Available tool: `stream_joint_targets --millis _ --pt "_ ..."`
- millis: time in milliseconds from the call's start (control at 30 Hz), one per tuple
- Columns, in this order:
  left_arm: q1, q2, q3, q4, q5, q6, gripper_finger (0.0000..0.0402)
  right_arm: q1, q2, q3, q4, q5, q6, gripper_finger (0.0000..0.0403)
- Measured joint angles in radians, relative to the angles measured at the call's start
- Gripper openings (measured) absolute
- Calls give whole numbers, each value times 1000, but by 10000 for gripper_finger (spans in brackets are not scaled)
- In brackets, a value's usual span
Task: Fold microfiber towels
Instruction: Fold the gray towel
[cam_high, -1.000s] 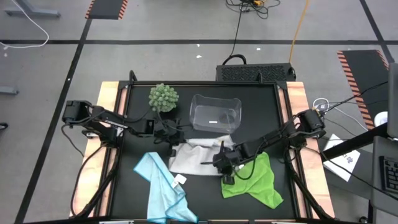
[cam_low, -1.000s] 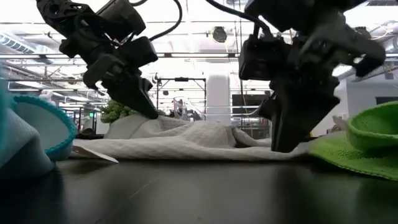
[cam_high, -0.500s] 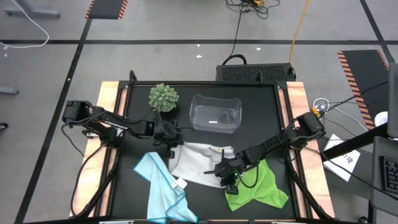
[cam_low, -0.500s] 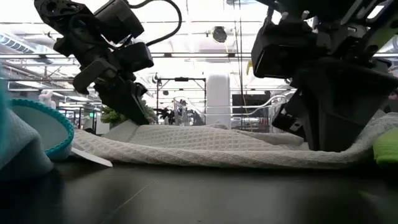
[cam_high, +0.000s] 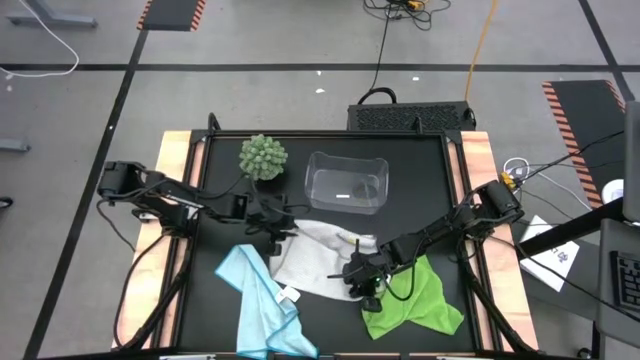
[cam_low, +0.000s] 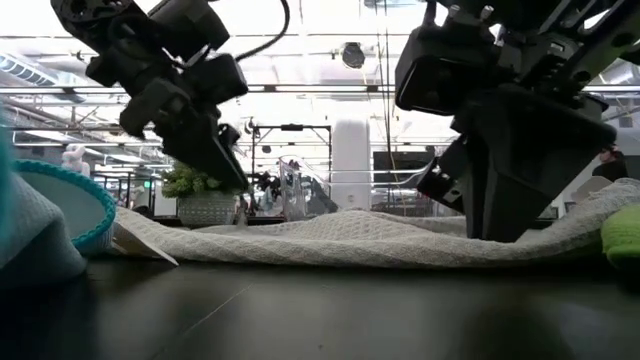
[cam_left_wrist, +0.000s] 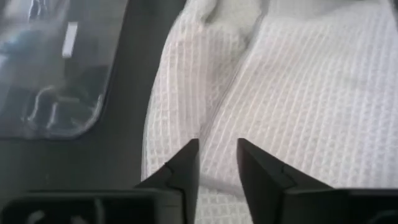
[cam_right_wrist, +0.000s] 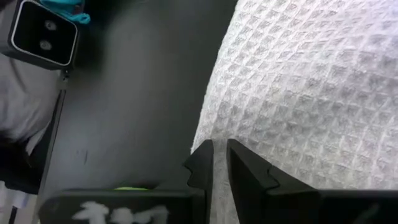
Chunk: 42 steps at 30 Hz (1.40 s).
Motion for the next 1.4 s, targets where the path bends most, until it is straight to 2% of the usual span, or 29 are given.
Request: stream_joint_targets --millis 133,267,467,600,900,967,1200,1400 --pt "-7 -47 0 -22 42 -15 151 -6 -1 0 6 1 -16 38" --pt "-39 -68 0 -57 94 -97 170 -9 -22 0 16 10 -40 38" --pt "-104 -67 -41 -54 34 -148 175 -22 -109 1 33 137 -160 38" --pt "-115 -67 -114 54 9 -196 175 -83 -146 2 30 207 -217 41" --pt "-126 -67 -238 214 0 -245 175 -283 -148 2 -160 119 -165 101" --pt "-130 -67 -249 213 -16 -250 175 -307 -148 2 -172 58 -151 112" --pt "-110 -59 -282 214 -61 -240 175 -319 -147 2 -111 -63 -120 120" --pt "-87 -59 -290 208 -65 -233 175 -315 -120 2 -80 -84 -88 119"
